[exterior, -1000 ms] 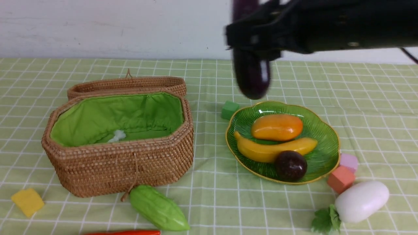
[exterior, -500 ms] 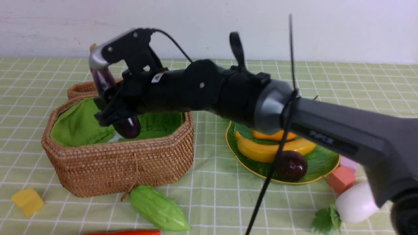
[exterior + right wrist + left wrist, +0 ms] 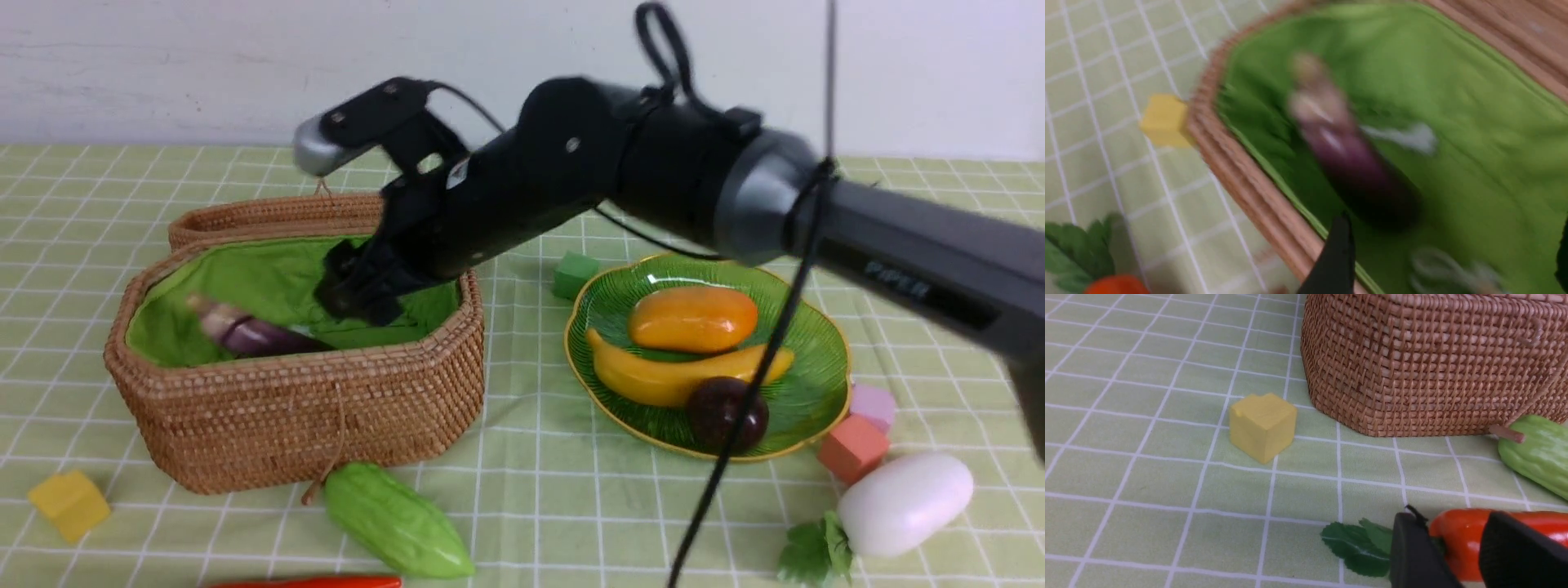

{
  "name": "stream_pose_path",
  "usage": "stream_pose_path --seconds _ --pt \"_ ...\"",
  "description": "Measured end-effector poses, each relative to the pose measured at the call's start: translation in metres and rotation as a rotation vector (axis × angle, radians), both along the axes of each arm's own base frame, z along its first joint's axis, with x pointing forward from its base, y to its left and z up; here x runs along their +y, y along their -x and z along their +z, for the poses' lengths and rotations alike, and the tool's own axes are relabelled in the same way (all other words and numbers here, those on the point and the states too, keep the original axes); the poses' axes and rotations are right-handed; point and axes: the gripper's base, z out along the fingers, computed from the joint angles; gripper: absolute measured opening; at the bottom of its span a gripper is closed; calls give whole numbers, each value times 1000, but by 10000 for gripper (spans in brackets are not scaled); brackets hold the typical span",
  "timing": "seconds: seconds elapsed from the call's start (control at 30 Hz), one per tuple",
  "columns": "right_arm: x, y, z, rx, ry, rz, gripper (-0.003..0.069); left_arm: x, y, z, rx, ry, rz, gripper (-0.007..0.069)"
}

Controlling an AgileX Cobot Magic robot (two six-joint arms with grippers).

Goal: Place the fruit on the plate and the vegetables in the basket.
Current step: Take a daikon with your right arm and place it on the basket on the left.

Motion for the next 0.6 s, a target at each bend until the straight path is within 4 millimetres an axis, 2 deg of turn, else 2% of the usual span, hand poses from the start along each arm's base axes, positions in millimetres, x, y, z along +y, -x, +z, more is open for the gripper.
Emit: stream_pose_path --seconds 0.07,0.17,0.2,0.23,0.27,0.33,0.4,0.47,0.53,0.6 --pt "-36 -4 19 50 50 -74 638 0 0 0 0 0 0 239" --pt "-102 -4 57 117 93 -234 574 0 0 0 0 0 0 239" --pt "-119 -4 64 135 97 -281 559 0 0 0 0 0 0 239" --pt "-129 -2 68 158 102 -307 542 0 0 0 0 0 0 239" --pt "-163 4 86 183 90 -403 505 0 0 0 0 0 0 239" --pt "-193 17 99 196 58 -496 463 0 0 0 0 0 0 239" --pt "-216 35 104 230 21 -589 429 0 0 0 0 0 0 239" --pt "-229 51 99 290 -28 -686 416 0 0 0 0 0 0 239" --pt "-239 66 86 371 -84 -793 410 0 0 0 0 0 0 239" --pt "-248 77 64 466 -133 -912 410 0 0 0 0 0 0 239"
